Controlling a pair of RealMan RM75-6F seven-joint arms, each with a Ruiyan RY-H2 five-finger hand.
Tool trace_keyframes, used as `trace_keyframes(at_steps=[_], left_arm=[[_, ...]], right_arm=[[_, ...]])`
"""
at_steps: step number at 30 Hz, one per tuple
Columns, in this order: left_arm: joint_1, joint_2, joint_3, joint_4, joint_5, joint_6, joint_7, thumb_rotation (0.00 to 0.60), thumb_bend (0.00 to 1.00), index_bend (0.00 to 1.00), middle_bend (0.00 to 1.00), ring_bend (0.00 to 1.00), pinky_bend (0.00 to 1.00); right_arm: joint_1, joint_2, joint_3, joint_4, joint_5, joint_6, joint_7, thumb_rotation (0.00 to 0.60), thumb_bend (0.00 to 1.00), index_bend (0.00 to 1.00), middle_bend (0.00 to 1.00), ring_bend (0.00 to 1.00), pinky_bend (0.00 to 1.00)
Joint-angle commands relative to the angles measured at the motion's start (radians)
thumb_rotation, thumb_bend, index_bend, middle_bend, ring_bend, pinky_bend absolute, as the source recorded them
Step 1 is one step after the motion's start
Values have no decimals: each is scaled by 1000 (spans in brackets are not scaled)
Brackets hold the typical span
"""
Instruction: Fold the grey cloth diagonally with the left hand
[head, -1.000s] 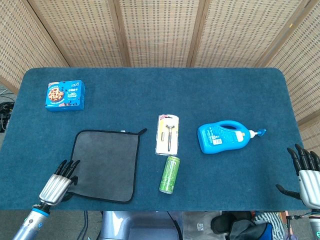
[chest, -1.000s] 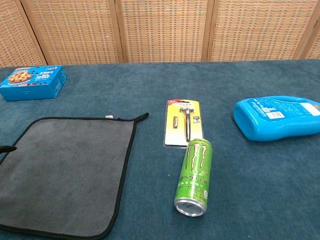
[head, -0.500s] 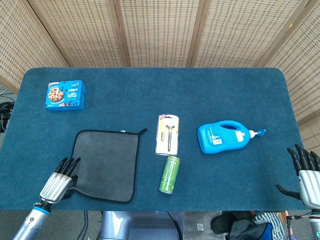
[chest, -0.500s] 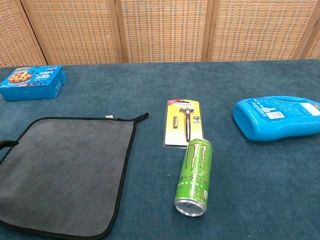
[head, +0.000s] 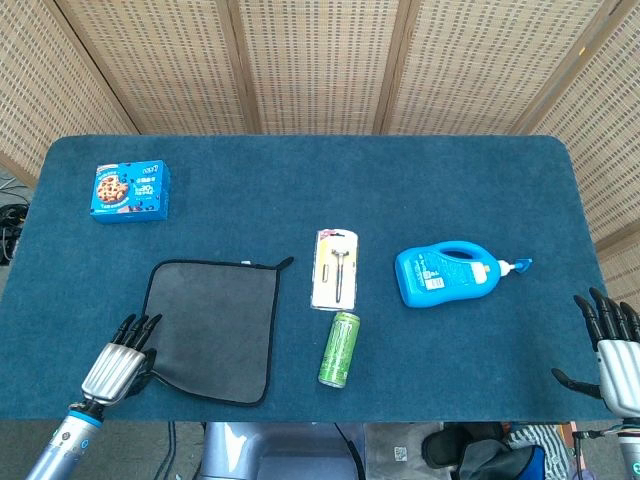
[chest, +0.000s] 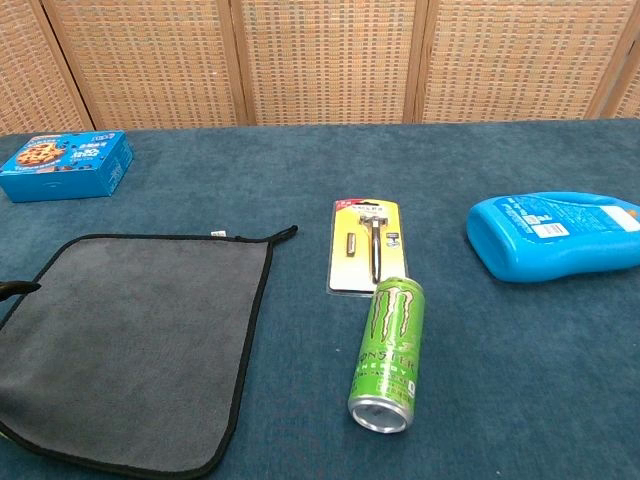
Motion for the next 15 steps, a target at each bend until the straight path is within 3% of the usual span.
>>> trace_keyframes(at_steps=[1, 15], left_arm=[[-1, 0, -2, -2, 0, 2, 0, 600, 367, 625, 0, 0, 0], [-45, 38, -54, -55, 0, 15, 24, 600, 367, 627, 0, 0, 0]], right_arm=[[0, 0, 0, 0, 1, 0, 0, 600, 0, 0, 0, 0, 0], [0, 2, 1, 0, 1, -1, 4, 600, 0, 0, 0, 0, 0]])
